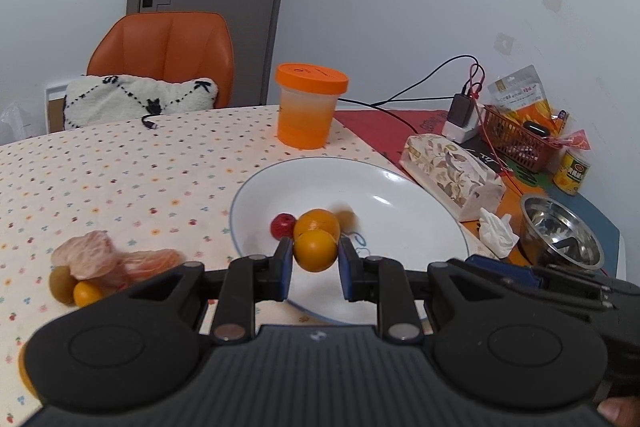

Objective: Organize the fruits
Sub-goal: 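Carry mandarin and kiwi over the white plate and open both tools, then move both open tools back toward the fruit pile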

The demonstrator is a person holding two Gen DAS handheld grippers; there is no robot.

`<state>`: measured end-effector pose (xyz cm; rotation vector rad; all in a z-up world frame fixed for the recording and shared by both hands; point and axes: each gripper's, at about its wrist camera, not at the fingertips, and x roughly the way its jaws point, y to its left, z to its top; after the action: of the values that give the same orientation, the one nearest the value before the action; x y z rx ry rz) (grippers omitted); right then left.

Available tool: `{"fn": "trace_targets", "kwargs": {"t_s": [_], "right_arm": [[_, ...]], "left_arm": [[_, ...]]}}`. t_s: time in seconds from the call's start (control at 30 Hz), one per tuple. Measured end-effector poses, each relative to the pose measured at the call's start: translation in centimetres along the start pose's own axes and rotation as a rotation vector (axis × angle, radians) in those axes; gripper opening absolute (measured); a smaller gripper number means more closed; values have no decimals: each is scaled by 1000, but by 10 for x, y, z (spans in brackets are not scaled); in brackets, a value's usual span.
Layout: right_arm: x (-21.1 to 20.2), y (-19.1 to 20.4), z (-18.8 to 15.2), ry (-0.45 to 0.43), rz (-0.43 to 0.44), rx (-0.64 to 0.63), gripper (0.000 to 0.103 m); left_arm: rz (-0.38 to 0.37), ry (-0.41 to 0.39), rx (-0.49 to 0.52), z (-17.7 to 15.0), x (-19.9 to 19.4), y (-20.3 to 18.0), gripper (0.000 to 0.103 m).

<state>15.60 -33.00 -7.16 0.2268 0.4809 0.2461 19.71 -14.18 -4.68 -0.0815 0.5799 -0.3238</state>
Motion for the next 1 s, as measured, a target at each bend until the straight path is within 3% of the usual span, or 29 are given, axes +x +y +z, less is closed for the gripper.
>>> {"fn": "trace_targets", "kwargs": {"t_s": [0.27,0.33,0.4,0.7,1.0], "right_arm": [[-4,1,-2,-1,-26,-2,54],[-5,3,-3,-5,-48,-7,61],[-6,4,-3,-12,-65,-12,67],[-8,13,-1,-10,-72,-16,78],[-7,34,2,-26,-28,-38,96]], "left_arm": [[46,5,-2,3,2,0,34],[61,10,-24,2,0,6,42],[84,6,-38,1,-4,12,57],[143,-30,-67,-1,-25,31,81],[232,-77,-94,1,-52,58,93]]}}
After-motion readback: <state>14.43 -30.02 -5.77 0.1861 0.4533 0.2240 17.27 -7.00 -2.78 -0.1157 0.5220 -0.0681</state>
